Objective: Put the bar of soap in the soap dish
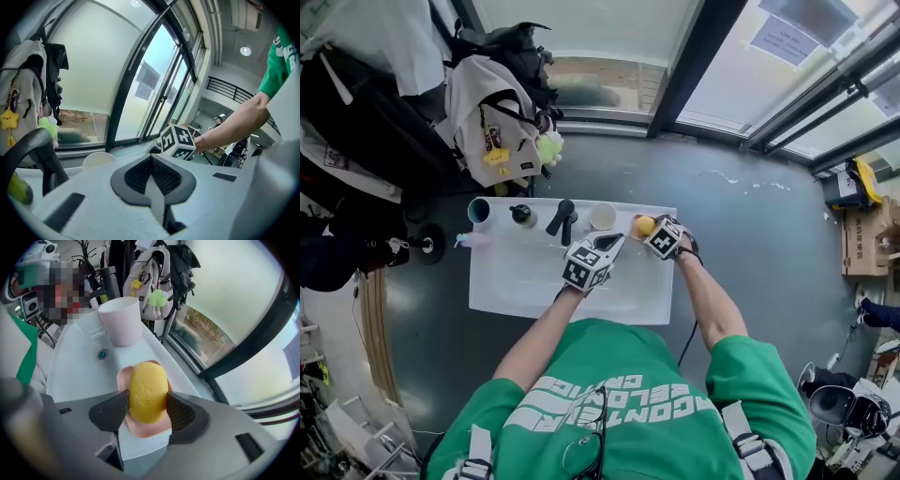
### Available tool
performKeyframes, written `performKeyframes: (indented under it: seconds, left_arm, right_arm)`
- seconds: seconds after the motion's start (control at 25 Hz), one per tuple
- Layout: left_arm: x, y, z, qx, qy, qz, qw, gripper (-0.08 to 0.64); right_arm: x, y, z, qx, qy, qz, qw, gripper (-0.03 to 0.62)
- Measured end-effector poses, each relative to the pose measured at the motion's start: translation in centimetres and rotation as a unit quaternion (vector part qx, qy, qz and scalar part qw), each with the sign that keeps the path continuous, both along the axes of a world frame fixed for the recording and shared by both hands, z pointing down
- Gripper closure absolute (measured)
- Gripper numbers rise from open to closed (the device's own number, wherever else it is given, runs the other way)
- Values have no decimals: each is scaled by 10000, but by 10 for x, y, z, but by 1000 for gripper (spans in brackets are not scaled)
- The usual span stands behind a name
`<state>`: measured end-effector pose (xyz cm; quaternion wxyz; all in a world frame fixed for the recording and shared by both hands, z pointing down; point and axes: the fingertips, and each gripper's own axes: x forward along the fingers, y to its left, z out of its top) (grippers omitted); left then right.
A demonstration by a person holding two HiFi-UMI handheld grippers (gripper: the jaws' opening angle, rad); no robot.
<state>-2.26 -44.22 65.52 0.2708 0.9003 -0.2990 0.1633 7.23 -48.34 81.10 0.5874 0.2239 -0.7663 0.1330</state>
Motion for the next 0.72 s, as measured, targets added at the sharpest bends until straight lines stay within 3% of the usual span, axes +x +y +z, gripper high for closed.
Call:
performKeyframes:
  seconds: [0.36,0.72]
  left_arm:
    - [-1,5,2,-58,-2,13,10000,551]
    - [-2,7,-3,39,12,-13,10000,551]
  right_arm:
    - [2,1,-1,39,149,-113,9998,347]
    - [3,-4,-26,346,-194,236,9989,348]
